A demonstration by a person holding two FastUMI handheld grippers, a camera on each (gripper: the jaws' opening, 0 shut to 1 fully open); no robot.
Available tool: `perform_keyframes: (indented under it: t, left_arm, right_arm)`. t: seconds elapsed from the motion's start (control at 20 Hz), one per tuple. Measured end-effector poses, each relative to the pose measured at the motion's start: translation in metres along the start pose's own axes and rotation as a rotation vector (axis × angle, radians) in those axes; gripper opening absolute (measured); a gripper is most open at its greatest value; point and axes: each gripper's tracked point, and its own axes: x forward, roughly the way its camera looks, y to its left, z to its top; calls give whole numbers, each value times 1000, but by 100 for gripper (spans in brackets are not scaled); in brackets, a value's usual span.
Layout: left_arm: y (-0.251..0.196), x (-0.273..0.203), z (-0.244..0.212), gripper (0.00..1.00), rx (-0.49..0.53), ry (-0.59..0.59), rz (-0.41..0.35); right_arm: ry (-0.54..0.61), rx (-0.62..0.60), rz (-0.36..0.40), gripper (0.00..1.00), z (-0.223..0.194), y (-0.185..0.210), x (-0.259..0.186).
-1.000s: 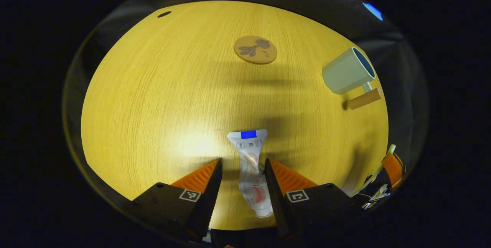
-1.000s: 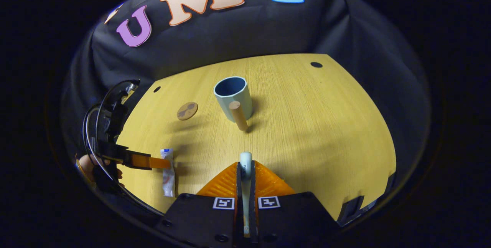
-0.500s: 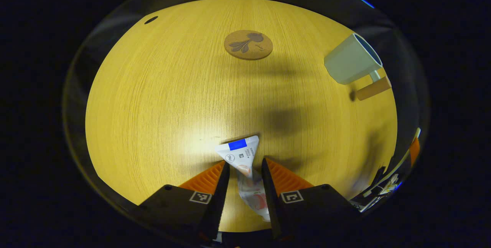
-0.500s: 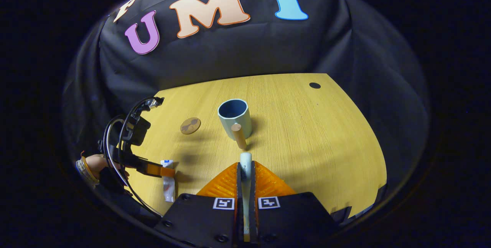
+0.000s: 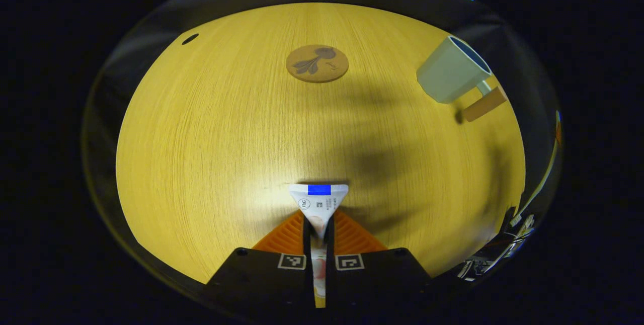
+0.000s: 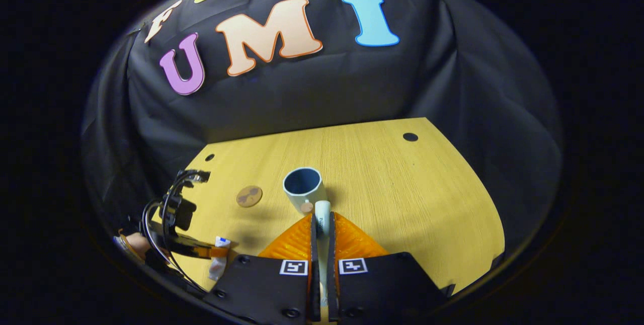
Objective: Put the toothbrush and toothpaste on the desktop into the cup, then pick up the cup and place it on the coaster on the desktop.
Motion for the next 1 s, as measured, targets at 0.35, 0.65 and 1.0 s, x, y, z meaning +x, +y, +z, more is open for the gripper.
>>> perform_keyframes:
  t: [0.35,0.65,1.0]
  left_arm:
    - [-18,-26,37,4,-146,-169,-145]
    - [-34,-62,100,3,-57,-380,-176]
    - [-76,-91,184,4,31,-711,-265]
  right_arm:
    - [-251,128,109,8,94,18,11]
    - [-355,201,212,8,148,32,48]
    - [-487,99,236,8,154,44,99]
